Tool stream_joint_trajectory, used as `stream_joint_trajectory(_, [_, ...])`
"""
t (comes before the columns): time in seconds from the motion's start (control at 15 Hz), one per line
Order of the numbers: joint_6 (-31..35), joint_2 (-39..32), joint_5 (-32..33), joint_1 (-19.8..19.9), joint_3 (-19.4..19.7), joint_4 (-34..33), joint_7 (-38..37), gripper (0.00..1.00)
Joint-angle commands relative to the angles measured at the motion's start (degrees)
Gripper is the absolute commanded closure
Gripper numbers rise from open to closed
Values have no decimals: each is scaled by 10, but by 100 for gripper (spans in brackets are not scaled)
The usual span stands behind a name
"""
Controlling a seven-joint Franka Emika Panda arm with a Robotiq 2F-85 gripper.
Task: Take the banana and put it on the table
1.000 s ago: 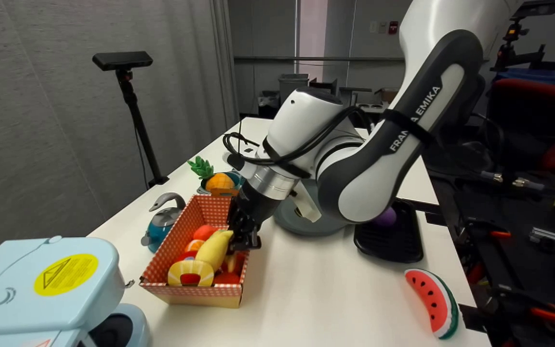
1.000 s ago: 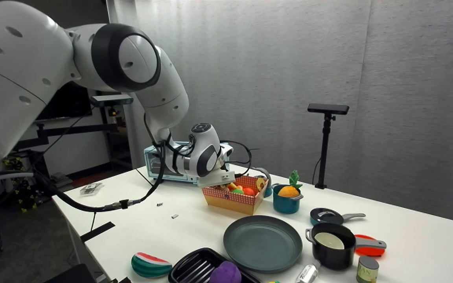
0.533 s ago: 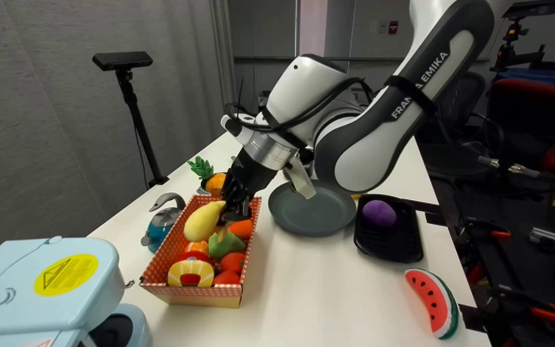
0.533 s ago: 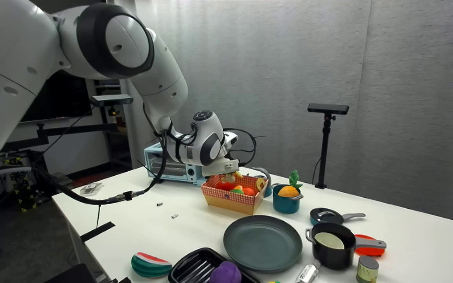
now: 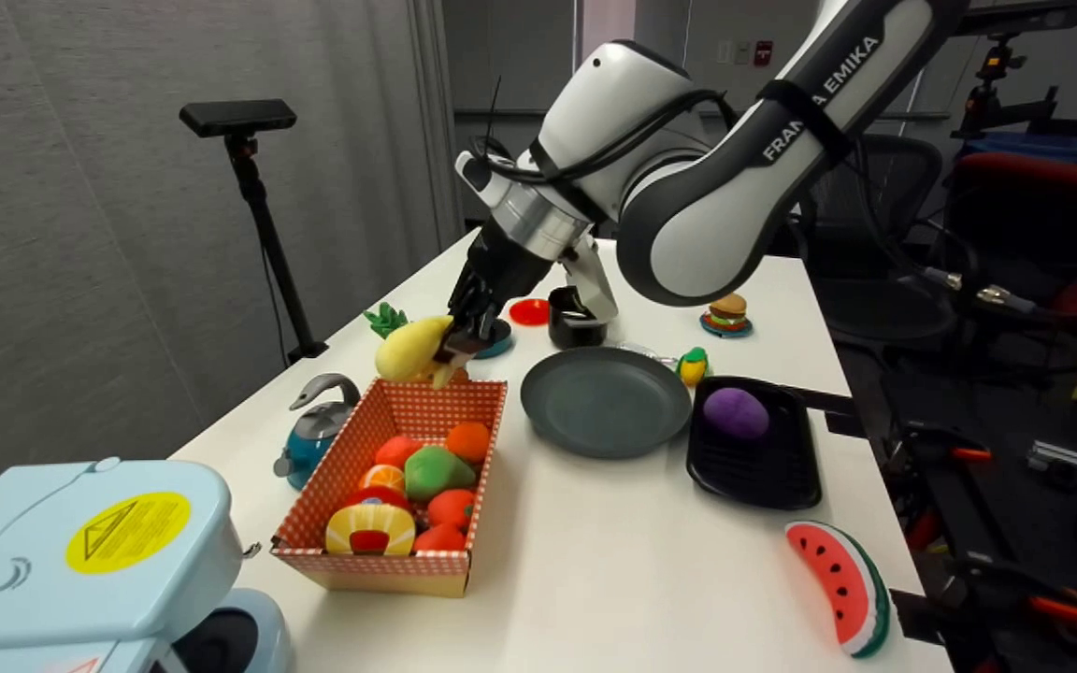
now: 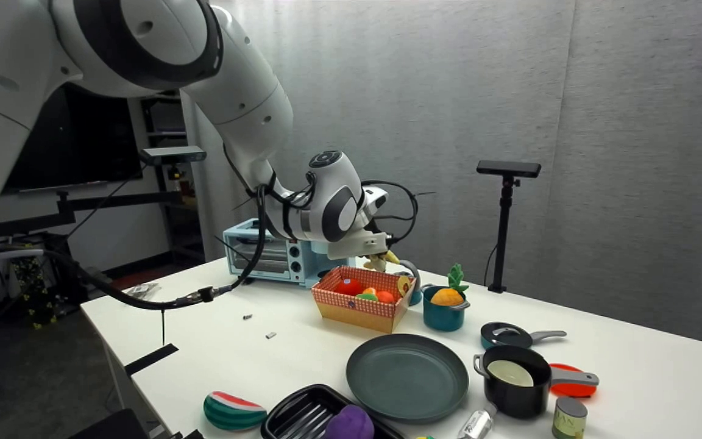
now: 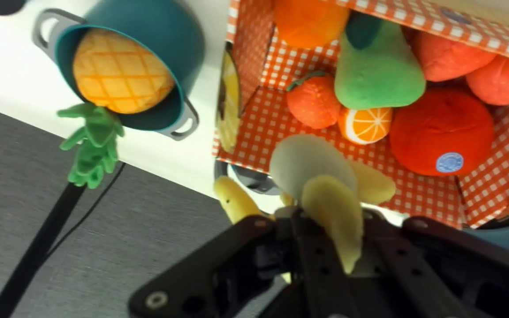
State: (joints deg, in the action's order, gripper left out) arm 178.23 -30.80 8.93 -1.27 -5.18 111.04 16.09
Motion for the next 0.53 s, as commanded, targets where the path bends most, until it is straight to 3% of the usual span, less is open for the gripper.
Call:
stream_joint_trajectory(0.0, [-16,38,6,-17,60,30,-45,97])
stream_joint_trajectory(0.47, [-21,53,5,-84,185,51,-86,97])
